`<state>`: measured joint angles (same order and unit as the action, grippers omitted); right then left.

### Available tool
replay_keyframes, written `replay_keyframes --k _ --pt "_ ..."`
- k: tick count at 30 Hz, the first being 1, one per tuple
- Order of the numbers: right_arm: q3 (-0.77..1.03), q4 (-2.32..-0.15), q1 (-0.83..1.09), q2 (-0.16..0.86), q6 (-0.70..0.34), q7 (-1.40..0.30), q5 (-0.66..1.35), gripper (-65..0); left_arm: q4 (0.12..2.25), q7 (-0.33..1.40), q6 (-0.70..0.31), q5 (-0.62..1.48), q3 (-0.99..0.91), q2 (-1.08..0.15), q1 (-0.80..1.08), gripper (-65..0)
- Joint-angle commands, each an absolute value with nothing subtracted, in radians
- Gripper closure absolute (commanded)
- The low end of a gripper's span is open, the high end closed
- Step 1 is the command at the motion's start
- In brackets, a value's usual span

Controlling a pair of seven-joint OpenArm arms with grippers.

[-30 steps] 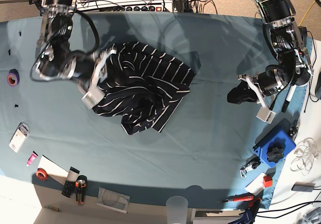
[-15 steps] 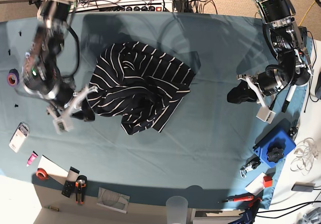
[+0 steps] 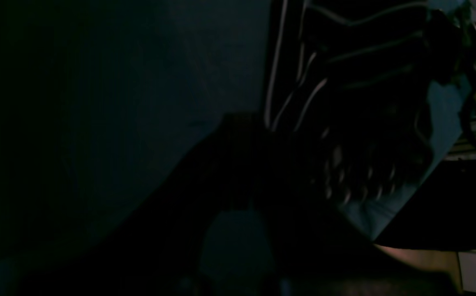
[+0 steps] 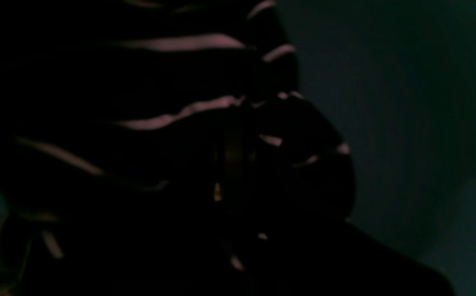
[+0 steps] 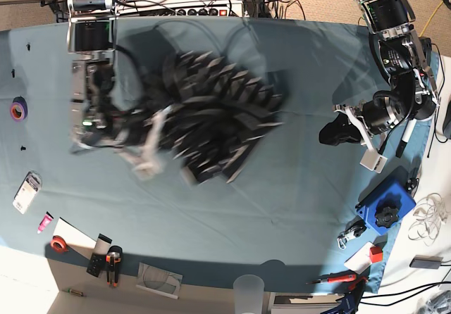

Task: Layout the t-shirt on the table in an organized manner, then fold the t-shirt properly
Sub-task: 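Grasp the bundled shirt with the right gripper and drag it across the table, then reach the left gripper to the shirt edge and grasp it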

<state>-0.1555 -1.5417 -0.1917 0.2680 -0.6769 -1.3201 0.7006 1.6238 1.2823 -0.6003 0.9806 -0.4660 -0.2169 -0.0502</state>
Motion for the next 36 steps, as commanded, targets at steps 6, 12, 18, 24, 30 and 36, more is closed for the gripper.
replay_keyframes --k 6,12,18,24,30,36 --pt "-0.23 -1.688 -0.213 0.274 -0.698 -1.33 0.78 0.0 1.641 1.263 -0.604 1.007 -0.469 -0.227 -0.067 0.0" --pt "-0.23 -1.69 -0.213 0.207 -0.698 -1.388 0.954 0.0 1.641 1.263 -0.604 1.007 -0.469 -0.227 -0.067 0.0" --pt "-0.221 -1.69 -0.214 0.189 -0.698 -1.347 0.863 0.0 1.641 1.265 -0.604 1.007 -0.469 -0.228 -0.067 0.0" --pt "-0.194 -1.69 -0.214 0.189 -0.698 -1.276 0.741 0.0 1.643 1.342 -0.604 1.094 -0.469 -0.228 -0.067 0.0" --pt "-0.194 -1.69 -0.213 0.189 -0.685 -1.227 0.627 0.0 1.747 1.396 -0.698 1.423 -0.474 -0.212 -0.066 0.0" --pt "-0.194 -1.69 -0.213 0.189 -0.653 -1.22 0.566 0.0 1.811 1.396 -0.698 1.248 -0.311 -0.138 -0.06 -4.8"
